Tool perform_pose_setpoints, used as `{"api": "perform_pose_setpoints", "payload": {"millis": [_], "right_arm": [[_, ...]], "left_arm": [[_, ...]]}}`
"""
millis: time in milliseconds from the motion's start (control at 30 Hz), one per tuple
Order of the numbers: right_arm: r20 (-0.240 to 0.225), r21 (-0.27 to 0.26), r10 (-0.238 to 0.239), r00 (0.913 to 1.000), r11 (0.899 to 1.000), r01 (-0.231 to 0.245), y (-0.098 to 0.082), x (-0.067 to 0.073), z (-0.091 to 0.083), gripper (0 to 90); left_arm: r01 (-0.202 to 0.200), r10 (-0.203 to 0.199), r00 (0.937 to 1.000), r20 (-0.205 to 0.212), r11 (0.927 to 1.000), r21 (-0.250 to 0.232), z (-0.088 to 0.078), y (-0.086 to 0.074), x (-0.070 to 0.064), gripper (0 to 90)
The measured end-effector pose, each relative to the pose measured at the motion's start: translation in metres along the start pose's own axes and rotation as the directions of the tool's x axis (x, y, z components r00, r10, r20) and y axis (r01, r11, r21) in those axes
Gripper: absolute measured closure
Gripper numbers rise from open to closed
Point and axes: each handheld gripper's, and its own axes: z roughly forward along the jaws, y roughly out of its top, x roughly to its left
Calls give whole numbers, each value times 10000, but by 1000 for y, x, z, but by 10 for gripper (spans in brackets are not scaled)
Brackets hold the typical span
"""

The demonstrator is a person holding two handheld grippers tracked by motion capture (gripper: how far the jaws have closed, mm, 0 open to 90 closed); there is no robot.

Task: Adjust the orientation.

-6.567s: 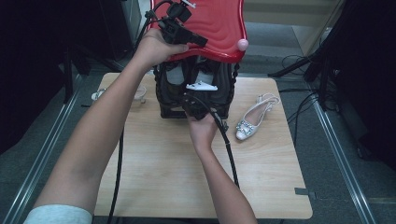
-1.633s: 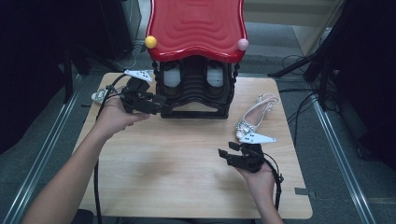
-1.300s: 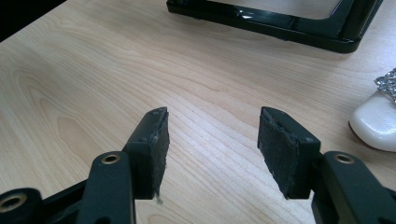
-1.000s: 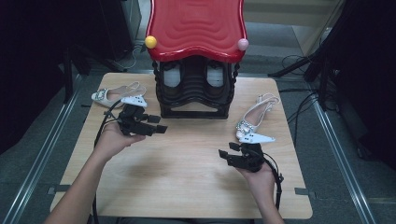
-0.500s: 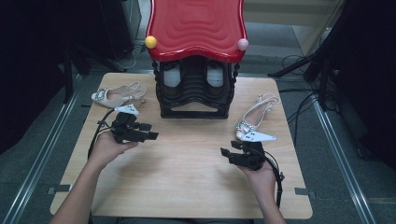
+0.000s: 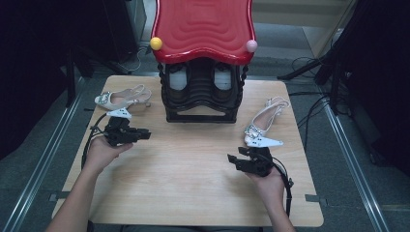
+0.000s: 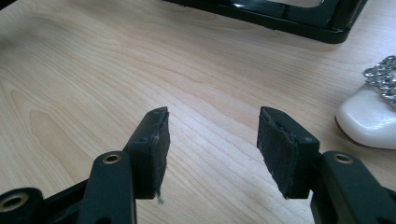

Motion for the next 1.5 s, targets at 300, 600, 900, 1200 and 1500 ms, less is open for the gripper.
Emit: {"api": "perform_pose_setpoints", "payload": {"millis": [300, 600, 900, 1200, 1500], "right_arm": [[51, 49, -4, 10000, 10000, 4, -2, 2, 0, 452], [196, 68, 14, 9998, 10000, -16, -6, 2, -3, 452], [512, 87, 154, 9986, 9998, -159, -14, 0, -11, 453], [771, 97, 393, 9962, 9991, -401, -22, -2, -19, 453], [804, 216, 353, 9961, 9991, -371, -23, -2, -16, 452]], "left_arm": [[583, -585, 9982, -139, 9982, -120, -4, -10, 29, 869], [1244, -1271, 9908, -470, 9906, -567, -8, -11, 55, 885], [1603, -1658, 9834, -732, 9842, -752, 0, -6, 76, 897], [2011, -2096, 9695, -1273, 9766, -767, 3, -1, 95, 900], [2356, -2480, 9482, -1984, 9682, -842, 0, -3, 116, 900]]}}
